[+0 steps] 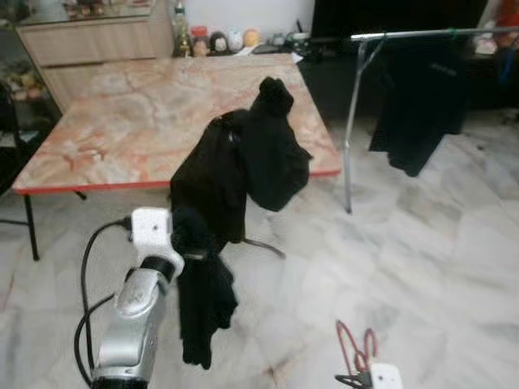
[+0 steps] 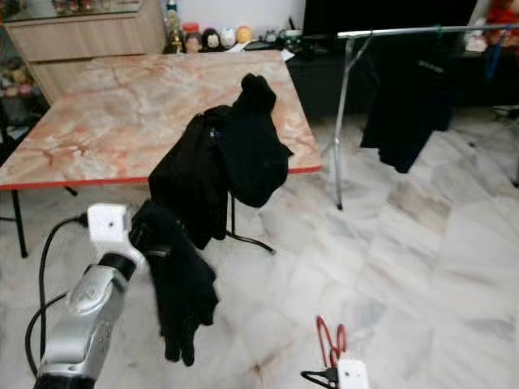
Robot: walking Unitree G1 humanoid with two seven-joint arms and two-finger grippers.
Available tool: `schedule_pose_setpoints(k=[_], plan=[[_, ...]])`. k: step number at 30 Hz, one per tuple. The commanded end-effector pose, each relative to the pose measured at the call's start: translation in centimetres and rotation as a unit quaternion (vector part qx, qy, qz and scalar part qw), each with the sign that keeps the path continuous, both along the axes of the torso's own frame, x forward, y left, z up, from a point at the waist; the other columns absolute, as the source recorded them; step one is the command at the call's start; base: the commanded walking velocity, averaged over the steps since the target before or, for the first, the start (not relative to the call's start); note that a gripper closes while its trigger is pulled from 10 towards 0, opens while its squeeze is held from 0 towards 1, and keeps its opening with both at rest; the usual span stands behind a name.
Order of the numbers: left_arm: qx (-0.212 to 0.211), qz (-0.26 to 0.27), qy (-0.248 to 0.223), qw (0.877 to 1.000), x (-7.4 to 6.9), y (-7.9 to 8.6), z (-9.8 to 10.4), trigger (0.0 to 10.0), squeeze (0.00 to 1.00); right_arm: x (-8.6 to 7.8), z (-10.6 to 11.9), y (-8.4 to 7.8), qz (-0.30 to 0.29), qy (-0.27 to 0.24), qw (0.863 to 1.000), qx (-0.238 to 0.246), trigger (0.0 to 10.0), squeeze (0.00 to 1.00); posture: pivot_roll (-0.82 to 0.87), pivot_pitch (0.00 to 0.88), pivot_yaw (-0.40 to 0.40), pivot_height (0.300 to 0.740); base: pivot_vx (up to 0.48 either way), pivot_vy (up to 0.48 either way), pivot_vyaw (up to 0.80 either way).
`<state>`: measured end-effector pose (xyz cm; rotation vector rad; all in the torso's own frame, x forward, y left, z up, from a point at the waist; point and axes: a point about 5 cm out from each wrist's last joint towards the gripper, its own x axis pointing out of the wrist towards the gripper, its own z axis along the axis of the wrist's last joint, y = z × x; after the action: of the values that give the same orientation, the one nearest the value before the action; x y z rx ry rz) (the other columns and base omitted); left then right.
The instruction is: Hang hanger
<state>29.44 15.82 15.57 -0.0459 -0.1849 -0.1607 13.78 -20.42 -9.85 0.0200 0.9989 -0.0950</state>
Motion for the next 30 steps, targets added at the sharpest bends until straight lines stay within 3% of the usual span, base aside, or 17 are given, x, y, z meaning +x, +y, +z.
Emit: schedule_pose_setpoints(k=[1,5,10,12,15,17,21,30], plan=[[0.002,0.013,-0.060,0.998,0.5,0.7,3.3,10.0,0.00,0.6,0.1,1.0,0.007,-0.009,1.000,0.011,10.0,0.00,-0.01,0.000,-0.018,0.740,0.371,0.000,0.00],[0.006,-0.001,-0.103,0.995,1.9,0.2,6.4,10.0,0.00,0.6,0.0,1.2,0.020,-0.006,1.000,0.011,10.0,0.00,0.00,0.000,-0.022,0.740,0.400,0.000,0.00],[0.010,-0.001,-0.123,0.992,2.5,0.3,7.8,10.0,0.00,0.6,0.0,1.3,0.032,-0.003,0.999,0.006,10.0,0.00,0.00,0.000,-0.019,0.740,0.480,0.000,0.00],[0.024,-0.007,-0.156,0.988,3.2,0.2,9.9,10.0,0.00,0.5,0.0,1.3,0.026,-0.003,1.000,0.007,10.0,0.00,0.02,0.000,-0.022,0.740,0.480,0.000,0.00],[0.018,-0.005,-0.165,0.986,3.5,0.3,10.7,10.0,0.00,0.5,0.0,1.3,0.027,-0.002,1.000,0.007,10.0,0.00,0.02,0.000,-0.022,0.740,0.480,0.000,0.00],[0.030,-0.022,-0.189,0.981,4.9,-0.7,12.9,10.0,0.00,0.7,0.0,1.4,0.031,-0.003,0.999,0.003,10.0,0.00,0.01,0.000,-0.006,0.740,0.480,0.000,0.00],[0.035,-0.033,-0.203,0.978,6.2,-1.8,14.4,10.0,0.00,0.8,0.1,1.2,0.025,-0.007,1.000,0.000,10.0,0.00,0.00,0.000,-0.002,0.740,0.480,0.000,0.00],[0.040,-0.045,-0.240,0.969,7.9,-3.2,17.8,10.0,0.00,0.6,0.3,-0.4,0.000,-0.005,0.999,-0.039,10.0,0.00,0.00,0.000,0.002,0.740,0.480,0.000,0.00]])
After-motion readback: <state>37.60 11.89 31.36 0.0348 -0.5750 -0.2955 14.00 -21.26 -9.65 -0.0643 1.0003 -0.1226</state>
